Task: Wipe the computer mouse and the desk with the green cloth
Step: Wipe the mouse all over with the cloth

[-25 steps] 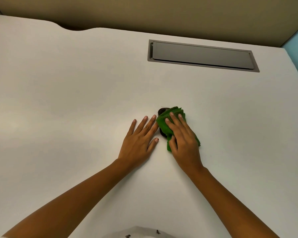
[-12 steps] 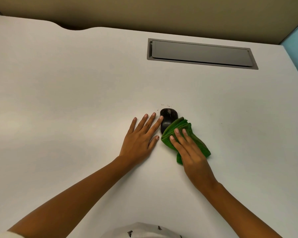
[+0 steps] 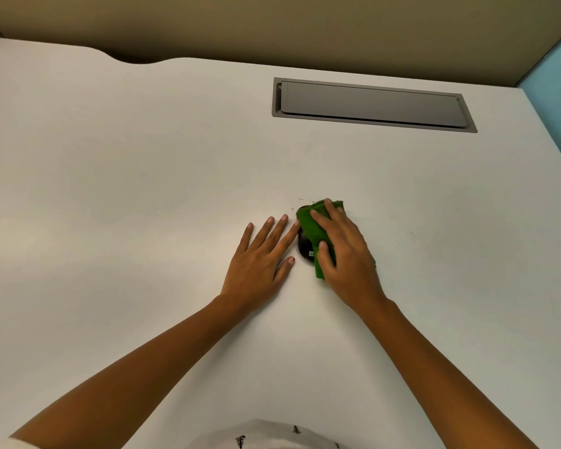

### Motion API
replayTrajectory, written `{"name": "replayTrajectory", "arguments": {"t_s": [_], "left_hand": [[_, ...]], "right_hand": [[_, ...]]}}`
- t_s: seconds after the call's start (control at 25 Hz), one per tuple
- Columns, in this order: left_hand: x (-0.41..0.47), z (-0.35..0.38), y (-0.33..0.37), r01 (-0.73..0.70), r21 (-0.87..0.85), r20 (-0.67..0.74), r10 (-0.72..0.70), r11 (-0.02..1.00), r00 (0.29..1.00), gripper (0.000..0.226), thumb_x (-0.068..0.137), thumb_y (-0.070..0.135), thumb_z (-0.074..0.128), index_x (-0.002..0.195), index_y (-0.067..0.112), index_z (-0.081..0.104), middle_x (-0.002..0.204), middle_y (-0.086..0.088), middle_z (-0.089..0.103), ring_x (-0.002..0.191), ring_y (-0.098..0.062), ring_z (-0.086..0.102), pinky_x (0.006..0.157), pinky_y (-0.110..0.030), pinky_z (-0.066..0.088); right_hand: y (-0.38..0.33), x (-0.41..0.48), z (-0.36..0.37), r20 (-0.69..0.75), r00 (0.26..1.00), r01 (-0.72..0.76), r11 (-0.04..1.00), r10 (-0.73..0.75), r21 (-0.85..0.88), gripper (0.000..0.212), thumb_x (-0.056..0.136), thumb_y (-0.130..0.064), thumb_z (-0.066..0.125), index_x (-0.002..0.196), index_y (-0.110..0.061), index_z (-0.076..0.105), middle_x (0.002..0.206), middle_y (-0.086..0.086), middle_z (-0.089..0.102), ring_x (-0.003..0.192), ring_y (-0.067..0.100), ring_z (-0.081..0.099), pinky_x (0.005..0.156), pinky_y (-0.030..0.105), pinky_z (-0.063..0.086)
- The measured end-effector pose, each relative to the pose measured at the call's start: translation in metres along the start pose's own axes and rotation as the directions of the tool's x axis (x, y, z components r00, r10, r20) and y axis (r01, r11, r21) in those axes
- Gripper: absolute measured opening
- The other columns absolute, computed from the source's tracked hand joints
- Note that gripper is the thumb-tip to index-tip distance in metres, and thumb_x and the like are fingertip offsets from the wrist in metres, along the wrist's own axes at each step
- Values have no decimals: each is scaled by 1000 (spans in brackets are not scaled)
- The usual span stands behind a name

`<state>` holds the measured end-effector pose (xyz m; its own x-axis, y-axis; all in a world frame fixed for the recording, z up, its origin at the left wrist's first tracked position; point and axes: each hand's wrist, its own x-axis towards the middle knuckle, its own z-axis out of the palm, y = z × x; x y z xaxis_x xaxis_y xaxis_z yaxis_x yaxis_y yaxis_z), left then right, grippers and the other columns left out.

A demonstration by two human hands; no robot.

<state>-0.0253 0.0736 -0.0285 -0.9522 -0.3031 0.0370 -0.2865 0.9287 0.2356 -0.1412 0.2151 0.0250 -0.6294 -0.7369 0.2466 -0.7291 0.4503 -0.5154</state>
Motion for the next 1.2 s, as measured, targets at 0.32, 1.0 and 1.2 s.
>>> {"name": "replayTrajectory", "arguments": {"t_s": [0.32,1.0,1.2], "left_hand": [[0,-1,0,5,-29,-3,-5,1000,1000,59,101,47,15,153,31,-8,163,4,6,151,-15,2,123,-46,8],[-2,-10,5,12,-92,24,-10,996,1000,61,103,36,27,151,31,-11,163,6,5,151,-15,2,123,-43,0],[-18,-23,30,107,-213,-101,-130,971,986,67,98,28,39,155,18,4,159,-2,28,148,-19,21,123,-45,3]], "right_hand": [[23,-3,14,-3,995,97,992,-98,-77,53,94,-33,51,141,-12,40,152,9,35,142,23,29,114,37,34],[48,-56,-5,-123,945,260,926,-302,-274,31,95,-4,45,121,-7,63,127,14,62,122,29,56,102,42,48],[52,-46,-25,-259,966,-29,988,-10,-150,40,84,8,59,120,-10,64,126,12,63,115,28,60,98,41,51]]}}
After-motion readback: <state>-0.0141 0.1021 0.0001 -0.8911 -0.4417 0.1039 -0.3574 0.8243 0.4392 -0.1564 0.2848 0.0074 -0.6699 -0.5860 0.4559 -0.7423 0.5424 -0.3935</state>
